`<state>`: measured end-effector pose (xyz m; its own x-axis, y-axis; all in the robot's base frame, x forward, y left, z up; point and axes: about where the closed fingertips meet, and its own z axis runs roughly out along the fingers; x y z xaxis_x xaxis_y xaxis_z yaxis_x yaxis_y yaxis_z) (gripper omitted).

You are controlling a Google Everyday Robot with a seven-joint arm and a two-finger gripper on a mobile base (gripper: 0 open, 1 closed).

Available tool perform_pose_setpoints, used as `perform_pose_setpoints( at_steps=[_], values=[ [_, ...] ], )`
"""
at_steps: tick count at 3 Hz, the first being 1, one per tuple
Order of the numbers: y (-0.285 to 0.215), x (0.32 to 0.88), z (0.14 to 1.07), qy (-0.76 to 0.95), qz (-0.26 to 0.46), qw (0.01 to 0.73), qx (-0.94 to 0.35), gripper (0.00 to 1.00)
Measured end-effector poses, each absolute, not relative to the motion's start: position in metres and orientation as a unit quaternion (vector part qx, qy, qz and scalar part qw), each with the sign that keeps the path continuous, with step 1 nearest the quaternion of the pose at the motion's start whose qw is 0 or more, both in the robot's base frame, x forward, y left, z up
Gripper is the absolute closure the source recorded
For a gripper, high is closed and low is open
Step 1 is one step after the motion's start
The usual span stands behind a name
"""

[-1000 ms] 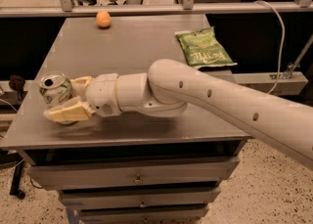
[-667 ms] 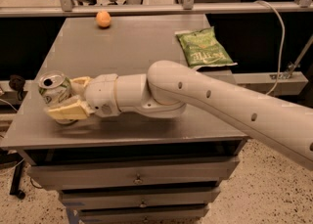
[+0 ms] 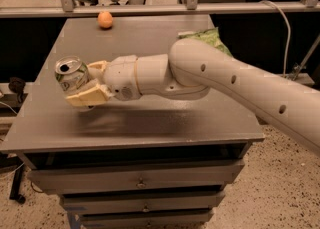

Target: Knock 7up can over

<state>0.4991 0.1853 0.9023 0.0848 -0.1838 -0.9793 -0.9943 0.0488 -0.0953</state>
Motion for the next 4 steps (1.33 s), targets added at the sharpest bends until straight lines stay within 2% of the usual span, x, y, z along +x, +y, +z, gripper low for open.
perform_pose_setpoints(
  at_steps=[1, 2, 4],
  values=[
    [0.163, 0.513, 0.928, 0.538, 0.376, 0.473, -0.588, 1.0],
    [0.142, 0.53, 0.943, 0.552, 0.326, 0.425, -0.639, 1.0],
    [0.107, 0.564, 0.923, 0.581, 0.195, 0.289, -0.735, 1.0]
  ],
)
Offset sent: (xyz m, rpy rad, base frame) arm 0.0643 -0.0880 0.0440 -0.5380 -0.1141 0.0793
